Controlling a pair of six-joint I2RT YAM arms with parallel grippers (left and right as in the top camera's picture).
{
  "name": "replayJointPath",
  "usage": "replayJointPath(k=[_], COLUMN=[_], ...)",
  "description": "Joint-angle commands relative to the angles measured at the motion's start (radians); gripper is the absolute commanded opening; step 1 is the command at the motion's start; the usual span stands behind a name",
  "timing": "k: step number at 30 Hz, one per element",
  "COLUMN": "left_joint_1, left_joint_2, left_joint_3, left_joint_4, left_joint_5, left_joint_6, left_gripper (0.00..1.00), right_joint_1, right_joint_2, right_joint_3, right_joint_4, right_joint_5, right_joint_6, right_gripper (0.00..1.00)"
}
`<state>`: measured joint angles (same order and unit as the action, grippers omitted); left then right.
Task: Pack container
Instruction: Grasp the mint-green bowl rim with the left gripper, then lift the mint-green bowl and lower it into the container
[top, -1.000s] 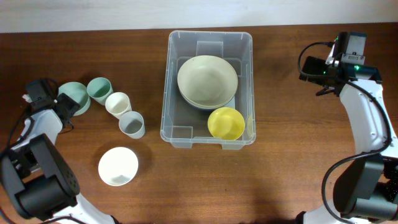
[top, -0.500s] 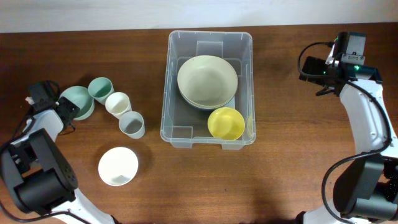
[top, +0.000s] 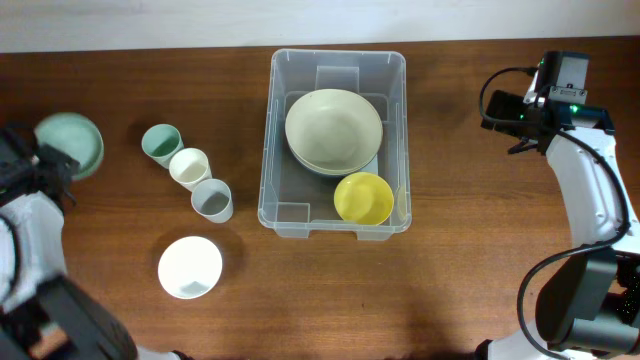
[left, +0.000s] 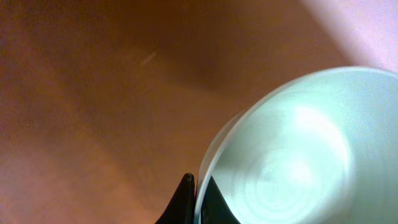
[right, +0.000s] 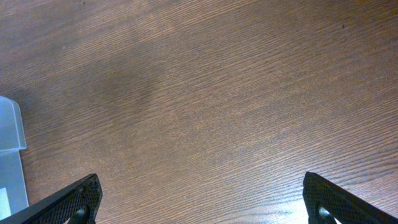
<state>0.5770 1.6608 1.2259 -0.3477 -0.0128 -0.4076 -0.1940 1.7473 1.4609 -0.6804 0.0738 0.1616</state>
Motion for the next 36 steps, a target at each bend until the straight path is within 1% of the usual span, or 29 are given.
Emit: replayJointPath(k=[1, 5, 10, 13, 22, 23, 26, 32, 36], left_joint_1=[-0.014, -0.053, -0.169, -0.263, -0.565, -0.597, -0.701, -0.916, -1.031], left_joint_2=[-0.125, -0.198, -0.220, -0.220, -0.220, -0.220, -0.220, -0.209, -0.189], left_joint_3=[0.026, 0.026, 0.025, 0.025, 0.025, 0.025, 0.025, 0.018, 0.018], left_joint_4=[-0.005, 0.003, -0.006, -0.034, -0.070, -0.075, -0.110, -0.158, -0.158], left_joint_5=[0.248, 0.473, 0.596, 0.604, 0.600, 0.591, 0.500, 0.252, 0.178], left_joint_6=[0.015, 0.015, 0.016, 0.023, 0.175, 0.179, 0.179, 0.179, 0.178], left_gripper=[0.01, 0.01, 0.01, 0.01, 0.01, 0.01, 0.00, 0.01, 0.01], right_joint_1=[-0.003, -0.003, -0.003, -0.003, -0.003, -0.003, -0.003, -0.003, -0.003], right_joint_2=[-0.024, -0.024, -0.024, -0.024, -0.024, -0.024, -0.024, -0.024, -0.024], right_joint_3=[0.011, 0.011, 0.011, 0.011, 0.011, 0.011, 0.011, 0.011, 0.011], right_joint_4=[0.003, 0.003, 0.003, 0.003, 0.003, 0.003, 0.003, 0.003, 0.003], right_joint_5=[0.010, 0.010, 0.010, 0.010, 0.010, 0.010, 0.010, 0.010, 0.010], right_joint_6=[0.008, 0.008, 0.008, 0.008, 0.008, 0.008, 0.008, 0.008, 0.008], right_gripper=[0.99, 0.99, 0.99, 0.99, 0.99, 0.99, 0.99, 0.99, 0.99])
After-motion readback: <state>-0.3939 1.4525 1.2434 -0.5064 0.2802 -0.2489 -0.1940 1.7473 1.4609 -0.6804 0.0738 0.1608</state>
